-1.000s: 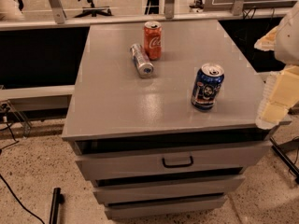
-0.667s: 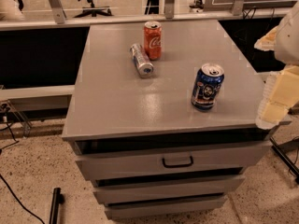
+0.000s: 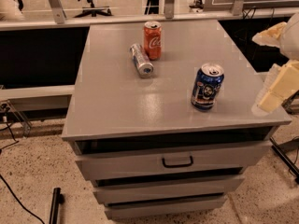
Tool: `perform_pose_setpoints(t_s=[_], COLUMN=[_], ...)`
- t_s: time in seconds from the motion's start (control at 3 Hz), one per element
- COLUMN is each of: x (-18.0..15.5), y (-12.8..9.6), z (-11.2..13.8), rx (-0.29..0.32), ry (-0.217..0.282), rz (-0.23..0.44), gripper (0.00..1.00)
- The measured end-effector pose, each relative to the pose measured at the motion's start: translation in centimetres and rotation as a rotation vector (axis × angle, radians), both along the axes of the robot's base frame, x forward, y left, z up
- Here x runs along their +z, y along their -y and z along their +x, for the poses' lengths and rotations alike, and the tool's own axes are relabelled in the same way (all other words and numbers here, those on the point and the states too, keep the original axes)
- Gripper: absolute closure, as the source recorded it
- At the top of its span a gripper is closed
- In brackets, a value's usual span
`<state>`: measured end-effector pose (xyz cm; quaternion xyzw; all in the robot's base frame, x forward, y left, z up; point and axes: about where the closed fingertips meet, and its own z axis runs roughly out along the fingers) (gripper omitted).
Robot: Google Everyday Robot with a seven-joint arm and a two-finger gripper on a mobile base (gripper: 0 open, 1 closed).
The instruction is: Knock pepsi can over
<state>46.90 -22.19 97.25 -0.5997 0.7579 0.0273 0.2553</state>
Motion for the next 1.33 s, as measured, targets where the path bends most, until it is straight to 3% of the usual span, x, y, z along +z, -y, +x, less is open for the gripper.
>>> perform_pose_setpoints(t_s=[0.33, 1.0, 1.33], x=[-1.0, -3.3, -4.1], y=[0.1, -1.7, -3.0], z=[2.2, 5.5, 6.1], rx=[0.03, 0.047, 0.057], ry=[0.049, 0.083, 0.112], rz=[0.168, 0.52, 0.632], gripper=[0.0, 0.0, 0.0])
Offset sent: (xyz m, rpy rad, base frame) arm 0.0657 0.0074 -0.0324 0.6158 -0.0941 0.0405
